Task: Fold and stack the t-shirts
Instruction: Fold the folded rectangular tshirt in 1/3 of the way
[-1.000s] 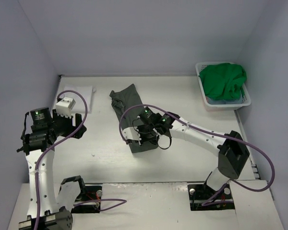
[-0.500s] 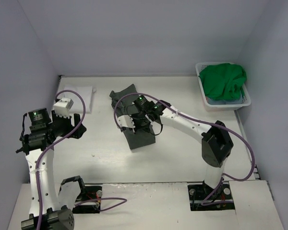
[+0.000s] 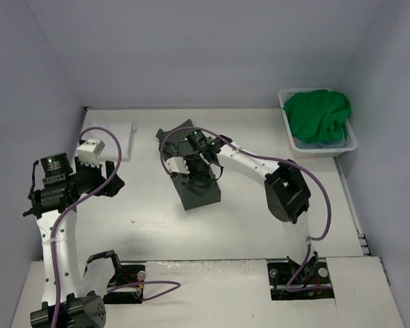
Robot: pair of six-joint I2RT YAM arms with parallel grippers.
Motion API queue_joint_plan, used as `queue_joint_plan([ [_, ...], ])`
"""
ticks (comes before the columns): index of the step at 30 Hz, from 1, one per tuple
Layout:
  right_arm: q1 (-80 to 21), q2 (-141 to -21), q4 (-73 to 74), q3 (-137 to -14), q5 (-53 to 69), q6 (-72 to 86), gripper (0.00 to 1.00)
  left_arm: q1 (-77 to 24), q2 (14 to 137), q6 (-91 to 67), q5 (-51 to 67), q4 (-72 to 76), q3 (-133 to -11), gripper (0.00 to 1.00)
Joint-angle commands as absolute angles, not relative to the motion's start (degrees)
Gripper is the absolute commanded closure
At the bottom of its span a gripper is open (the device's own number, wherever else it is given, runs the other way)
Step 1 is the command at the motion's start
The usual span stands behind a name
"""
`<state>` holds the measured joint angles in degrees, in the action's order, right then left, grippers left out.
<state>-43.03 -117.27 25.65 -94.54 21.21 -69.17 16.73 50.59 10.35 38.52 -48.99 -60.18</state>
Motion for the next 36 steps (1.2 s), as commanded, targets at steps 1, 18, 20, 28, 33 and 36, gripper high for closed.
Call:
queue_joint_plan([
  [1,-41.75,-118.65,24.7,-98.61,24.16,-70.14,0.86,18.02,50.54,9.67,41.39,-45.79,-61.26,0.33],
  [18,-39.9,-122.96,9.76,-100.99,25.31,-60.21,0.65,21.62,50.62,8.17,46.14,-44.3,-60.56,0.33],
  [20,-39.9,-122.35,6.09,-100.11,23.91,-58.81,0.65,21.62,50.62,8.09,46.23,-44.21,-60.64,0.33],
  [28,-40.34,-116.91,5.96,-94.06,20.84,-54.49,0.64,21.62,50.54,8.26,46.58,-44.38,-60.29,0.33],
  [33,-41.13,-105.57,8.0,-83.95,21.01,-52.91,0.35,21.62,50.54,8.26,47.02,-44.56,-60.47,0.33],
  [36,-41.84,-99.68,8.44,-77.71,20.66,-51.51,0.06,21.62,50.27,8.26,47.02,-44.56,-60.56,0.33],
])
